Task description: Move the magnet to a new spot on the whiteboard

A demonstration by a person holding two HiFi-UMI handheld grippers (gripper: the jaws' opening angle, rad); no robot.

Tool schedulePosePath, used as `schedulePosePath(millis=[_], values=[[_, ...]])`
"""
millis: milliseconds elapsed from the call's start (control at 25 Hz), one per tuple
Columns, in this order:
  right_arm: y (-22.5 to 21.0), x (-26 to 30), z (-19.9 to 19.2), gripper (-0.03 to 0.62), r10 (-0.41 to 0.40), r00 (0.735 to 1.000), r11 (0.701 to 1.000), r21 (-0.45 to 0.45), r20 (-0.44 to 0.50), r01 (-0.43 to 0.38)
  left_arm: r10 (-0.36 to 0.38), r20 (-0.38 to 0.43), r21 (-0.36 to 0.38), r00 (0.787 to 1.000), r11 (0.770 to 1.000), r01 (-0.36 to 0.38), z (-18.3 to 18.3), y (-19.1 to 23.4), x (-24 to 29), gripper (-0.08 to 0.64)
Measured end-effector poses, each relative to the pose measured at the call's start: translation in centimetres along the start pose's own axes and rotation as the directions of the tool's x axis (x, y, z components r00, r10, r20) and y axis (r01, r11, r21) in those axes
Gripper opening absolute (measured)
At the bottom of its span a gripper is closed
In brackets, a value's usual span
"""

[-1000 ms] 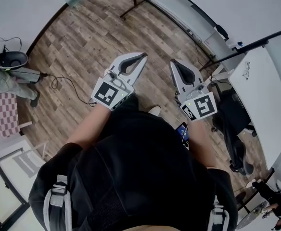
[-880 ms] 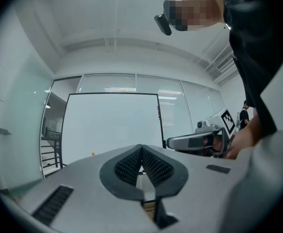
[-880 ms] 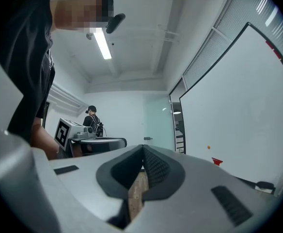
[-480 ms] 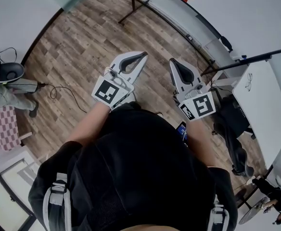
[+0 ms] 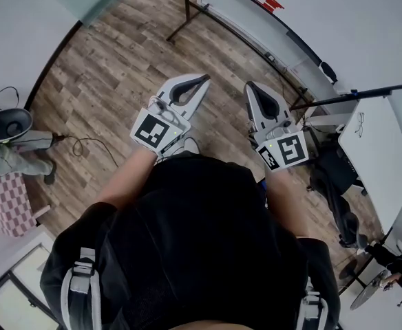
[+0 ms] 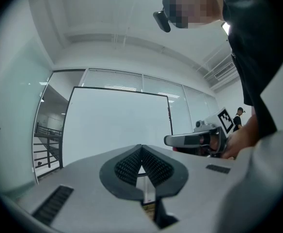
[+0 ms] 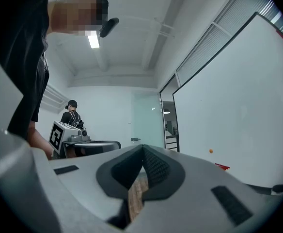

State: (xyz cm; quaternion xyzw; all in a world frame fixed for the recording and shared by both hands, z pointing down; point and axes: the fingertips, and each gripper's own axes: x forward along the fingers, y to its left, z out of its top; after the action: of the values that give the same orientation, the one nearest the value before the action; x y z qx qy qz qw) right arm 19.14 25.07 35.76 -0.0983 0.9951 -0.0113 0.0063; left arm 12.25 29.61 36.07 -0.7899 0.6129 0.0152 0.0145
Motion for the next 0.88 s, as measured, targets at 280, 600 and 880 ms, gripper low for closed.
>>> schedulePosePath(millis=[280, 600, 880], values=[[-0.9, 2.3, -0.6, -0.005, -0.034, 0.999, 0.999, 0.002, -0.012, 0.034, -0.007, 0.007, -0.013, 1.000, 1.000, 0.007, -0.1, 3.2, 0.7, 0.003], [-3.7, 5.0, -0.6, -0.005, -0.030, 1.000, 1.000, 0.002, 0.002, 0.030, 0.013, 0.002, -0.016, 1.000, 1.000, -0.013, -0.4, 6.7, 2.5, 0.003], [-7.7, 7.6, -0.6, -0.005, -0.005, 1.000, 1.000, 0.004, 0.024, 0.005, 0.036, -0.013, 0.022, 0.999, 0.999, -0.035, -0.5, 9.2, 5.6, 0.003]])
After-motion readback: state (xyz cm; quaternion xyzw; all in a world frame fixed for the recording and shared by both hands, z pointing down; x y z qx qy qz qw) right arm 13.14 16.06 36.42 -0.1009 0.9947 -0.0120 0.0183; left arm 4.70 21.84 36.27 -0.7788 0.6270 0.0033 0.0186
